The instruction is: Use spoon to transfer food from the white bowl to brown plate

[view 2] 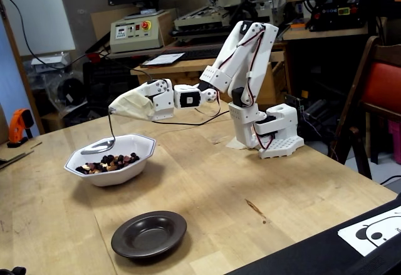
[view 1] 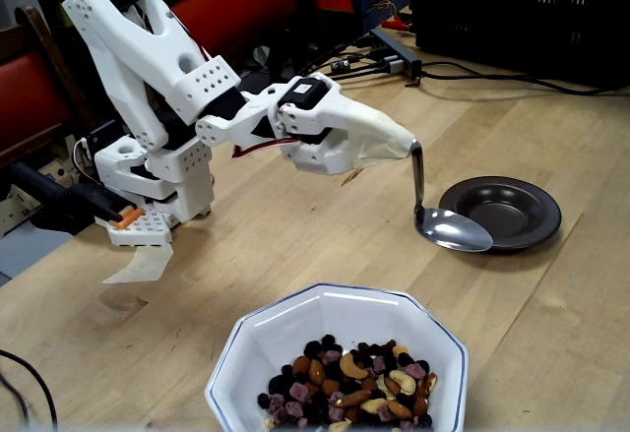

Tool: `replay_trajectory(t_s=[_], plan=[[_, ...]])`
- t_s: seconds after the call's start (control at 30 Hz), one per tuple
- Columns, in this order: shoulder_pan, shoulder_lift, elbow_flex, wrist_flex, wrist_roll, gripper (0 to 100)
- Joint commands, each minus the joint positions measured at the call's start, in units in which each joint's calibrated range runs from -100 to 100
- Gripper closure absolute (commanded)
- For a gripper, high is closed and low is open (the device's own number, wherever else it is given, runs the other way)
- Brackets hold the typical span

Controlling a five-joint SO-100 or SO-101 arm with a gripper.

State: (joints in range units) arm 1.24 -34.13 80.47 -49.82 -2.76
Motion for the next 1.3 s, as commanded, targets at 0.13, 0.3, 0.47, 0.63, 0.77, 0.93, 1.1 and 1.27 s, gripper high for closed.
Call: replay_trajectory(t_s=[0.13, 0.3, 0.47, 0.63, 0.77, 0.93, 1.1, 1.27], plan=[[0.8, 1.2, -1.0, -5.9, 5.8, 98], [2.8, 1.3, -1.0, -6.0, 6.6, 98], [8.0, 1.4, -0.9, -6.0, 5.0, 98], [14.6, 1.4, -0.8, -6.0, 5.2, 97], [17.9, 1.4, -0.4, -6.0, 7.5, 97], [19.1, 1.4, 6.1, -6.5, 10.8, 97], [19.1, 0.8, 11.9, -6.5, 11.9, 98], [19.1, 1.3, 13.7, -6.5, 12.1, 97]])
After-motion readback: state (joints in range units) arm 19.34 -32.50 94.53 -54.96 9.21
